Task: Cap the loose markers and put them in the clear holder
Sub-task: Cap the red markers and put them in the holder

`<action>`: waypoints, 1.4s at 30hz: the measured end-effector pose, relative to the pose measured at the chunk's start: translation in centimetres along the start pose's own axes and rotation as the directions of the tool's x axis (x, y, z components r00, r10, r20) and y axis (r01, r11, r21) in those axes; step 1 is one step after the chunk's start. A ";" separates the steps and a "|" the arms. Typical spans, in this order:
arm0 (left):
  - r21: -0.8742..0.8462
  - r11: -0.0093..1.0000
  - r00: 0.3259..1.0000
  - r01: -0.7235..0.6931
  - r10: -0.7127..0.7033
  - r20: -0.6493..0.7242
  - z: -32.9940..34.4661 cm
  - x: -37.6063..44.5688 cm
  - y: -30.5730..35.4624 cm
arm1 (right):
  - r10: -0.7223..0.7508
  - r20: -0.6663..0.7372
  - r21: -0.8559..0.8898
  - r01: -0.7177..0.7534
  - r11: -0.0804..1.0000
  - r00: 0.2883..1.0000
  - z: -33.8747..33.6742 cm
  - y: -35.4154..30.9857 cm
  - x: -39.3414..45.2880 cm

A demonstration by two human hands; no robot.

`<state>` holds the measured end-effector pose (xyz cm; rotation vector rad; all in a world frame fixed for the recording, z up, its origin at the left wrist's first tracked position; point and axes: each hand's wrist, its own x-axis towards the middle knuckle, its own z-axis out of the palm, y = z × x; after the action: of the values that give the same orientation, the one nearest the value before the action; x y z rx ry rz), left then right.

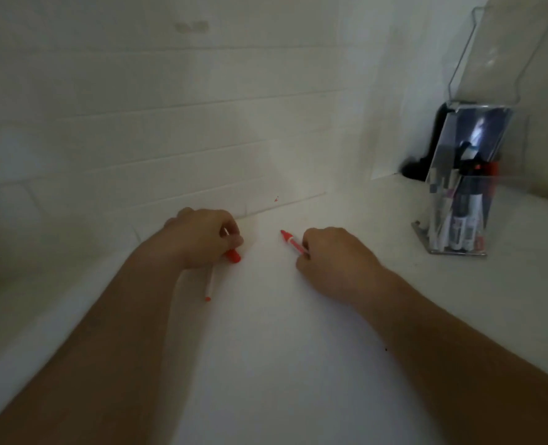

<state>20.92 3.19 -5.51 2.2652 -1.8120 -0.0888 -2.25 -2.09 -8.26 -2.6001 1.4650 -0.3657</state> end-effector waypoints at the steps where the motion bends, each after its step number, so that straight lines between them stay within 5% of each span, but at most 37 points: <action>1: -0.012 1.000 1.000 0.000 0.000 0.005 -0.1 -0.1 0.2 | 0.022 0.005 -0.002 -0.022 1.000 1.000 -0.4 0.8 -0.2; 5: -0.005 0.999 0.996 -0.047 0.047 0.079 -0.5 -0.7 0.8 | 0.134 -0.012 0.121 -0.131 0.984 0.991 -0.9 3.4 -0.3; 9: 0.054 0.994 0.993 -0.094 0.090 0.072 0.2 -0.7 2.1 | 0.074 -0.101 0.253 -0.046 0.966 0.992 -0.7 4.1 -0.2; 14: -0.266 0.957 0.979 -0.118 0.067 -0.192 1.4 -0.3 3.8 | 0.005 -0.212 0.434 0.090 0.896 0.977 -0.2 4.0 -0.3; 17: -0.560 0.817 0.958 -0.137 -0.036 -0.286 1.5 -0.3 4.4 | 0.023 -0.255 0.514 0.116 0.850 0.967 -0.1 3.7 -0.2; 21: -0.888 0.457 0.964 -0.046 -0.213 -0.159 1.5 -0.5 5.6 | 0.057 -0.243 0.613 0.108 0.782 0.968 0.0 3.3 -0.2; 25: -0.983 0.182 0.956 0.011 -0.291 -0.044 2.1 -0.2 6.3 | 0.048 -0.226 0.672 0.120 0.731 0.973 0.0 3.0 -0.5; 28: -0.997 0.073 0.965 0.038 -0.261 0.018 2.4 -0.3 6.8 | 0.032 -0.207 0.692 0.123 0.711 0.978 0.0 2.8 -0.6; 34: -0.985 0.172 0.984 0.017 -0.175 -0.014 2.5 -0.7 7.7 | 0.043 -0.217 0.679 0.119 0.725 0.975 0.0 2.9 -0.6; 38: -0.936 0.349 0.989 -0.034 -0.123 -0.082 2.9 -0.9 7.8 | 0.058 -0.233 0.630 0.105 0.770 0.971 0.1 3.1 -0.4; 42: -0.957 0.289 0.990 0.004 -0.138 -0.038 2.7 -1.3 8.0 | 0.017 -0.258 0.597 0.146 0.789 0.966 0.0 2.9 -0.4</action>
<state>12.49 2.41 -6.43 1.3474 -1.0182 -0.8251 -4.81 -3.21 -9.01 -2.1173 1.0615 -1.0250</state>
